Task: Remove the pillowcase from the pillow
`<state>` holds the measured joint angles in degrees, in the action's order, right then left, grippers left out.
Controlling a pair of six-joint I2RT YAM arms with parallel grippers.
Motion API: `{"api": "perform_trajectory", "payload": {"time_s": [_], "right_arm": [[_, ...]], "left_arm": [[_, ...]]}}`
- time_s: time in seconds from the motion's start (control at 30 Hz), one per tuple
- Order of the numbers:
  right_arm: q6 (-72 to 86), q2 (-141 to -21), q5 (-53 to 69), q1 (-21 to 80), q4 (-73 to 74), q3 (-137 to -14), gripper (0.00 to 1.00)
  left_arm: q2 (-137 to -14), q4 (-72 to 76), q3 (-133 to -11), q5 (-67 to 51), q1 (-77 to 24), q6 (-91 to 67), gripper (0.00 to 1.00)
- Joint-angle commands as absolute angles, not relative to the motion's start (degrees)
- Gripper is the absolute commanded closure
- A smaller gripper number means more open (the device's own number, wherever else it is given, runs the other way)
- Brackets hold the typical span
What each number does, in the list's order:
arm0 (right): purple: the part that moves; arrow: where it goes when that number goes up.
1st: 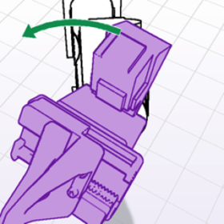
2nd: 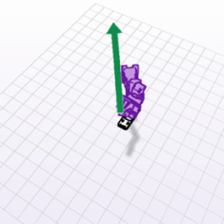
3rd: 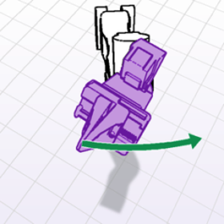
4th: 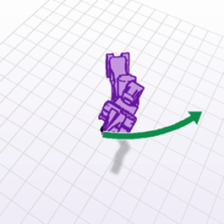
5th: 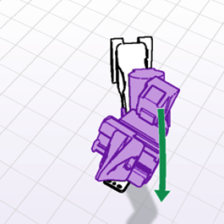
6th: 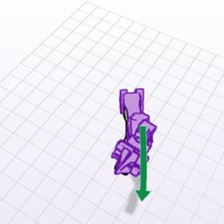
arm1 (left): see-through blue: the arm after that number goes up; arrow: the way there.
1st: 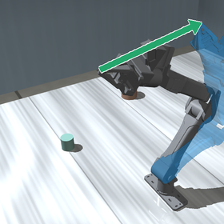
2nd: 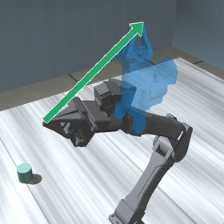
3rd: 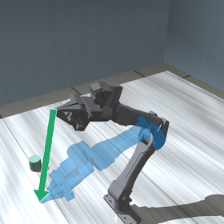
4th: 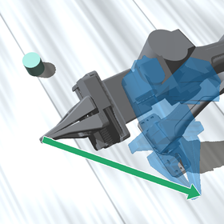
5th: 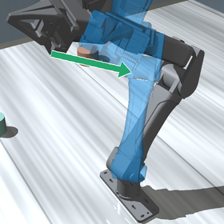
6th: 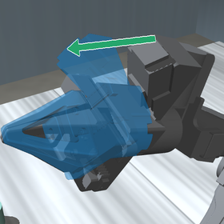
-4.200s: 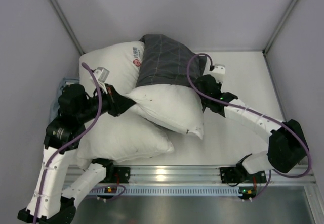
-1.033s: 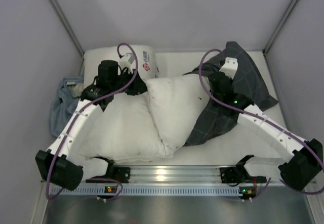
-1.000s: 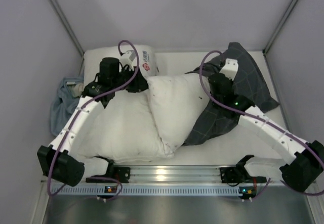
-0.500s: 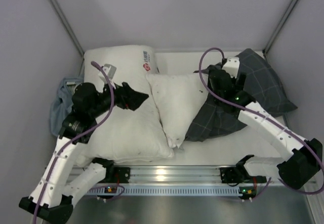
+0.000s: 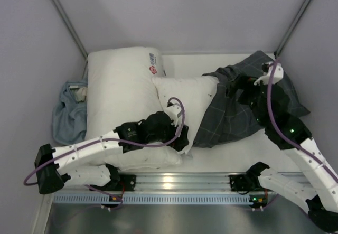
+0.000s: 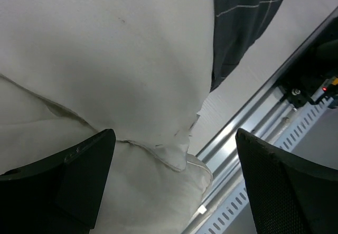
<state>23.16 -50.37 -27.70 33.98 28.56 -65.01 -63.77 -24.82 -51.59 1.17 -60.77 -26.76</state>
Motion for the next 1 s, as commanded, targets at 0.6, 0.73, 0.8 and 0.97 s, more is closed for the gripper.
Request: {"api": "perform_trajectory", "payload": {"time_s": [0.6, 0.73, 0.8, 0.97], "right_arm": [[25.1, -38.8, -23.9, 33.8, 35.0, -59.3, 0.08], [25.6, -38.7, -22.3, 33.8, 36.4, -57.3, 0.09], [25.9, -38.4, -21.4, 33.8, 37.1, -56.6, 0.1], [30.2, -37.4, -14.2, 33.9, 37.0, -51.7, 0.12]], "left_arm": [[-83.0, -22.4, -54.3, 27.8, -70.7, -25.1, 0.49], [-79.1, -19.4, -53.7, 27.1, -70.6, -22.2, 1.0], [-76.6, -19.1, -54.4, 26.5, -70.6, -21.2, 1.0], [-71.4, -15.1, -56.8, 17.3, -70.4, -17.0, 1.0]]}}
